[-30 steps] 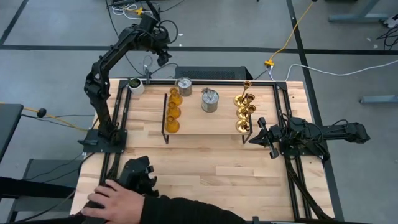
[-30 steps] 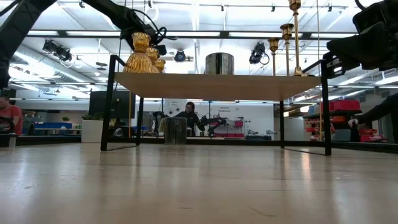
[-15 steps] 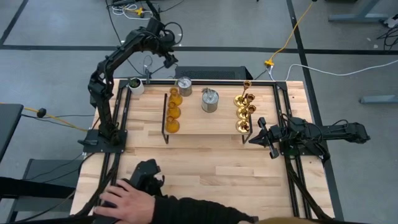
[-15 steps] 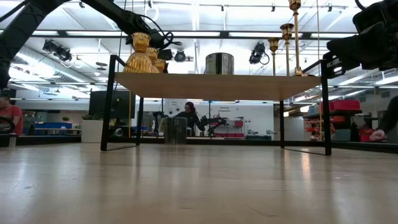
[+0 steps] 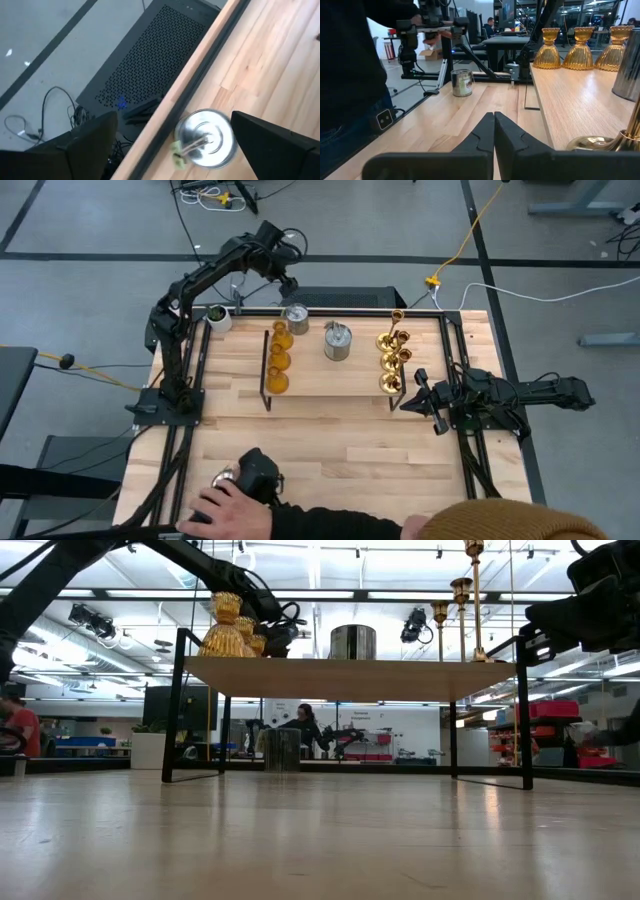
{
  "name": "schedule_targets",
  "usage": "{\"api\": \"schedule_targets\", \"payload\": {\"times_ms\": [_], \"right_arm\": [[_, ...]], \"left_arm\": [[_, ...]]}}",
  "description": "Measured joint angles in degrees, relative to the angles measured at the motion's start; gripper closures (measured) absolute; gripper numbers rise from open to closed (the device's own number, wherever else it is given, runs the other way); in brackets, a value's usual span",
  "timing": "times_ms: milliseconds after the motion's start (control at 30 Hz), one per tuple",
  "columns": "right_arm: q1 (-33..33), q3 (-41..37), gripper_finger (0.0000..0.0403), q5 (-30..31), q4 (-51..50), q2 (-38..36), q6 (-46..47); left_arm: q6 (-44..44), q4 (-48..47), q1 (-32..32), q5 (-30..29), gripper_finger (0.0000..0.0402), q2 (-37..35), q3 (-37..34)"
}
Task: Pick & Place candle stick holders
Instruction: Put the top scented candle on the shelf
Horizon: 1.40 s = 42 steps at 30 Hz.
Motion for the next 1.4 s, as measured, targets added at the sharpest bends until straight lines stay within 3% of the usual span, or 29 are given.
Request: {"api": "schedule_targets", "payload": {"times_ms": [300, 500, 1067, 1400], "right_arm": [[0.0, 0.0, 0.0389, -0.01, 0.01, 0.0, 0.01], [-0.02, 0.0, 0.0389, -0.02, 0.02, 0.0, 0.0], [0.0, 0.0, 0.0389, 0.01, 0.02, 0.0, 0.02], [0.0, 0.0, 0.0389, 0.0, 0.02, -0.02, 0.0]], "left_arm": [[-10.72, -0.37, -3.46, -4.44, 0.0003, 0.88, 0.01], [-11.28, -2.53, -5.46, -7.18, 0.0002, 1.27, -0.01], [-13.56, -6.07, -8.59, -8.3, 0.0002, 1.34, -0.01], [-17.09, -7.45, -10.0, -8.21, 0.0002, 5.02, -0.01]]}}
